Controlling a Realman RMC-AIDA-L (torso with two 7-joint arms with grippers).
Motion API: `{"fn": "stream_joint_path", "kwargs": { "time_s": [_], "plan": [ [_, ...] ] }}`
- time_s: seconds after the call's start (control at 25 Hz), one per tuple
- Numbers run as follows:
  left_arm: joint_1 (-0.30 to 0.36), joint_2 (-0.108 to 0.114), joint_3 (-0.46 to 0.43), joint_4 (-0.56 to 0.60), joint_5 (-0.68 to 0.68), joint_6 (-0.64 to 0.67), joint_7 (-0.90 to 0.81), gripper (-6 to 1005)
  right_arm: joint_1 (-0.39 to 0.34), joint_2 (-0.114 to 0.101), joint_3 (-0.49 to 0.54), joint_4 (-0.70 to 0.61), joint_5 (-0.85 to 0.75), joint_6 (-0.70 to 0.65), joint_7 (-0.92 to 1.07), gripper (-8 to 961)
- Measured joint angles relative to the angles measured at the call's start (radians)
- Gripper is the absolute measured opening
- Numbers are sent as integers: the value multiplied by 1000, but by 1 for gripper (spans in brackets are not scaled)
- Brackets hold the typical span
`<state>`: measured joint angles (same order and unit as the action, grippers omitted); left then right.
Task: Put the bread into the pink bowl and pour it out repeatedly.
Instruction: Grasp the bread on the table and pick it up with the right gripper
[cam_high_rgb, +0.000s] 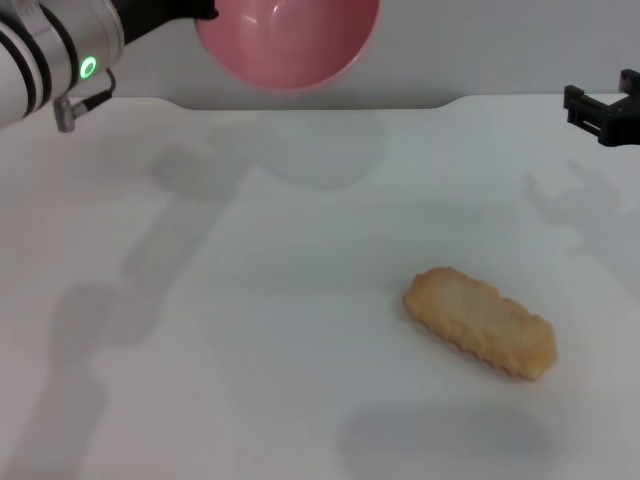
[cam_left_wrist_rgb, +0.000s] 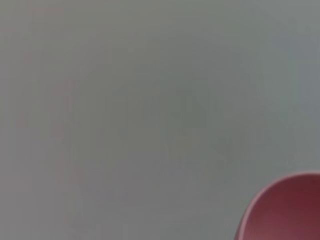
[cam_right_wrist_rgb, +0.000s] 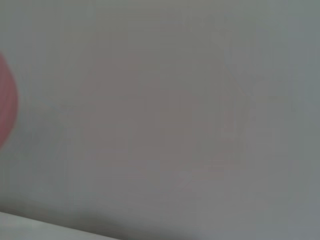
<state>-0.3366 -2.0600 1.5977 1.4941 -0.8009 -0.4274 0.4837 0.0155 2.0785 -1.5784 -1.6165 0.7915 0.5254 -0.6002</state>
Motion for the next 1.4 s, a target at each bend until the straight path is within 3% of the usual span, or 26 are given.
{"fn": "stream_joint_path", "kwargs": {
  "time_s": [0.2, 0.44, 0.68, 0.84, 1.24, 1.4],
  "plan": [
    [-63, -3, -46, 11, 103, -171, -55, 45, 6, 0, -5, 6, 11, 7, 0, 663],
    [-152, -1, -50, -40, 369, -366, -300, 45, 9, 0, -6, 11, 16, 18, 0, 663],
    [-183, 0, -59, -45, 533, -532, -425, 45, 20, -1, -6, 18, 21, 45, 3, 663],
    [-179, 1, -61, -33, 558, -564, -436, 45, 58, -4, 5, 37, 18, 137, 45, 663],
    [-179, 0, -56, -58, 562, -552, -429, 45, 244, -8, 48, 185, 28, 419, 157, 663],
    [-182, 0, -57, -60, 572, -552, -428, 45, 253, -4, 47, 201, 29, 448, 159, 663]
  ]
}}
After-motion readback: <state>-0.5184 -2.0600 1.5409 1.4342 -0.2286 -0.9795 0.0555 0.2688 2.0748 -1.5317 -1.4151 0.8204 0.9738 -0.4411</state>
